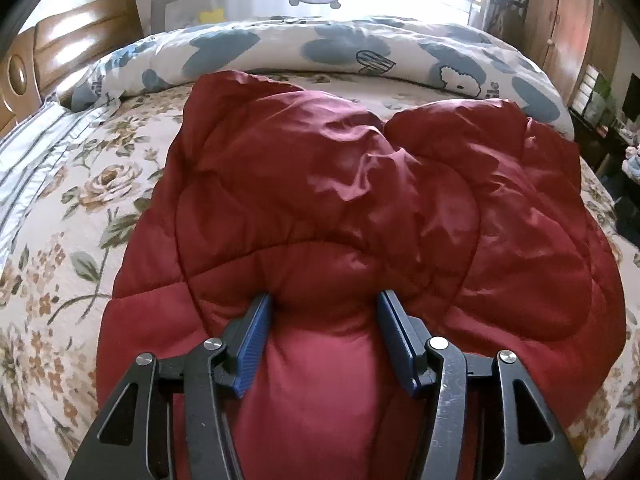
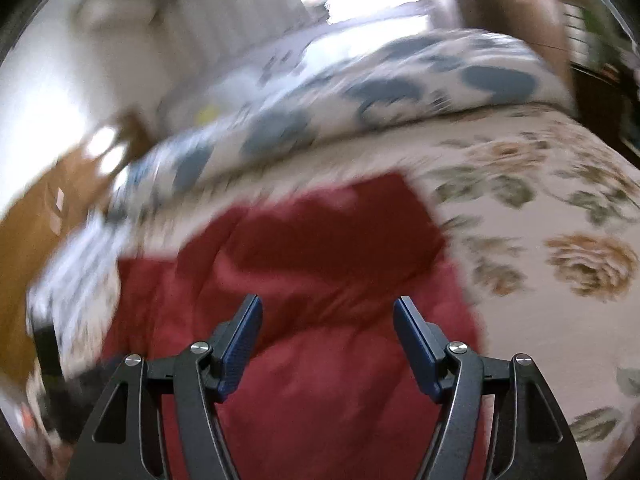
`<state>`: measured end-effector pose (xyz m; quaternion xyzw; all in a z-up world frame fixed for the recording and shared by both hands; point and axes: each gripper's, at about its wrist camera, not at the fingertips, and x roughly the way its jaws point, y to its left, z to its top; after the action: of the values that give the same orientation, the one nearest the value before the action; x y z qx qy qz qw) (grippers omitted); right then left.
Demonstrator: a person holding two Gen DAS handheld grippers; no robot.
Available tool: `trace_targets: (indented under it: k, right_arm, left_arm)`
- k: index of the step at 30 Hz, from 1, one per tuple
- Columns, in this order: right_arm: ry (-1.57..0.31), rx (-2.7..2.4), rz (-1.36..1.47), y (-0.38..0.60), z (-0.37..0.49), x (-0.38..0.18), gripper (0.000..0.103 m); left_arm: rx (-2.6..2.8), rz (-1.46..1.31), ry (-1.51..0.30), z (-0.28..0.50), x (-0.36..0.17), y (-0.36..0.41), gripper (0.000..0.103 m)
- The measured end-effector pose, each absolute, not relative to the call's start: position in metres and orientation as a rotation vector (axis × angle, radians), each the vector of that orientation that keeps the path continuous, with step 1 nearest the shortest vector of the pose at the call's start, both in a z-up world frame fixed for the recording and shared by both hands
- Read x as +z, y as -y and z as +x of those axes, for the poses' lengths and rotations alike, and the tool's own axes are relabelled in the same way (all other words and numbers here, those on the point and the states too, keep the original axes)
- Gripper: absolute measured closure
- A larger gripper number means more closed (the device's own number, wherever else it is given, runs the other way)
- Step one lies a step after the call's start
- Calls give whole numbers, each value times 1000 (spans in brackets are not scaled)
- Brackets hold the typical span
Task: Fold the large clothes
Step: 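Lay the held hem over the jacket with both tools and open them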
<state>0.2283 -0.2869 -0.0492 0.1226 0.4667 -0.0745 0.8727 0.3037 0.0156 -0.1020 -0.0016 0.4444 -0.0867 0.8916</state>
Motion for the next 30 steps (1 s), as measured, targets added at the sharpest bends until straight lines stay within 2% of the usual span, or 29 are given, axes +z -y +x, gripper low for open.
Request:
trace_targets:
  k: [5,13,30]
  right_arm:
    - [-1103,-193,179,284,255,-90,35]
    - [-1130,-258,272,325,261,-121,32]
    - [-1090,-266,300,321,249,-128,31]
  left_arm:
    - [-148,-12,-902,332,-84,-13,48]
    - [-62,-72,-973,383,-110,-32,47]
    - [-28,-46,-980,396,-127,-25,45]
